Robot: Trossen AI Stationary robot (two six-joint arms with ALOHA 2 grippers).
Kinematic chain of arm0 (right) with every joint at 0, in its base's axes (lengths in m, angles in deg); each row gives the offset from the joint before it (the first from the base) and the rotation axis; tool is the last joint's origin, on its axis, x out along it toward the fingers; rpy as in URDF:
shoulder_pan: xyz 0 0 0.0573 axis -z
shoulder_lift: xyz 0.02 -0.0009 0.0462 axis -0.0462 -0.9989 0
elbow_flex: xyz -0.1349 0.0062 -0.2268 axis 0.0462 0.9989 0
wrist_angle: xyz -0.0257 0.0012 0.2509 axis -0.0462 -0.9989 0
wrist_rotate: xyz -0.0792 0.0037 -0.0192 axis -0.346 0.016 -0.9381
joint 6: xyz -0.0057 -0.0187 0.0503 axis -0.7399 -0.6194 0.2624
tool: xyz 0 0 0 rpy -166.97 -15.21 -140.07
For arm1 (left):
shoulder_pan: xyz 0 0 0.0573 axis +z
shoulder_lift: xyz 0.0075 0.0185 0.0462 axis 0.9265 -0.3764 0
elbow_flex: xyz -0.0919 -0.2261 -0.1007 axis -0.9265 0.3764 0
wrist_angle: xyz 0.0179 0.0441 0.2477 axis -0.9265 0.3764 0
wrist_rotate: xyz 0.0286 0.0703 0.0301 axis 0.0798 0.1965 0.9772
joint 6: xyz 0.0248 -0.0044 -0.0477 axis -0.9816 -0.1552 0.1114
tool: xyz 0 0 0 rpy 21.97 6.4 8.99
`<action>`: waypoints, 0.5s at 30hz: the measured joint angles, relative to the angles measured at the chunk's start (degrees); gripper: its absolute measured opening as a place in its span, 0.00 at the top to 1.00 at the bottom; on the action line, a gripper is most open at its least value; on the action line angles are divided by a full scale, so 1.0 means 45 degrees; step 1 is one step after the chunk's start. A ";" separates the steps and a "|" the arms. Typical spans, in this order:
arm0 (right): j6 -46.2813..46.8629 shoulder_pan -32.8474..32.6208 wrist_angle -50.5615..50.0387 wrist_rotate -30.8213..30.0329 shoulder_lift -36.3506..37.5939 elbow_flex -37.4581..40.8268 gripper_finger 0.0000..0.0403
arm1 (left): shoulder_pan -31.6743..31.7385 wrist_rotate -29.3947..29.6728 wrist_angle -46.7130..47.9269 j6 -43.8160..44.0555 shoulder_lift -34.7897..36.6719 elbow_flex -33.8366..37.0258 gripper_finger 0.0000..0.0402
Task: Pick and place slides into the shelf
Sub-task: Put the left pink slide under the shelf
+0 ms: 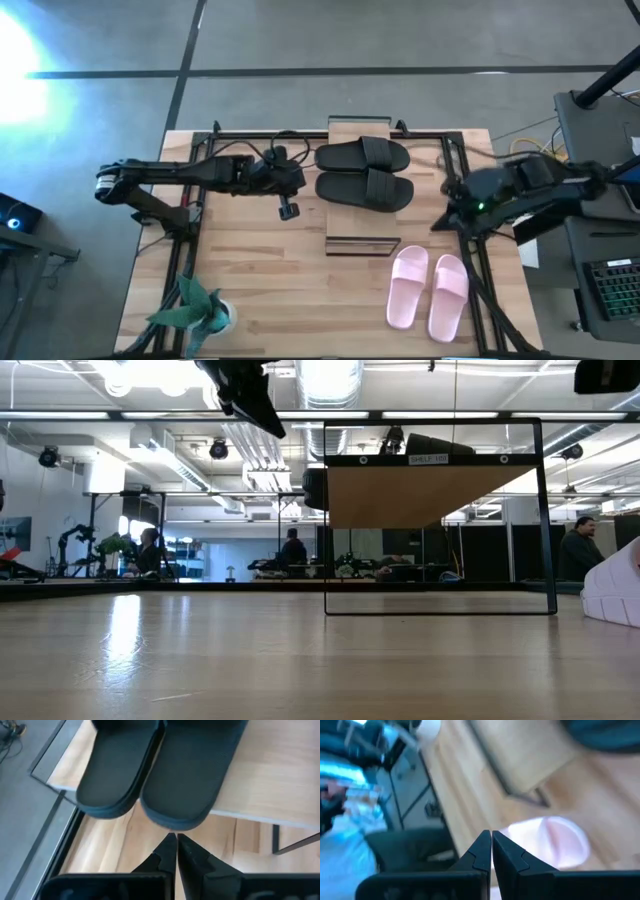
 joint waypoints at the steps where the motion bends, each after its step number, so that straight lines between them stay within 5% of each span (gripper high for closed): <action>1: 0.0279 -0.0523 0.0082 0.0001 -0.0212 0.0000 0.98 | -0.0075 0.0000 -0.0154 0.0009 0.0005 0.0055 1.00; 10: 0.3310 -0.4785 0.0249 -0.0485 -0.2150 0.0000 0.98 | -0.0758 0.0405 -0.0832 0.0900 0.0000 0.0159 1.00; 15: 0.5357 -0.7450 0.0231 -0.2345 -0.2931 0.0002 0.98 | -0.1281 0.0627 -0.0837 0.1032 0.0000 0.0159 1.00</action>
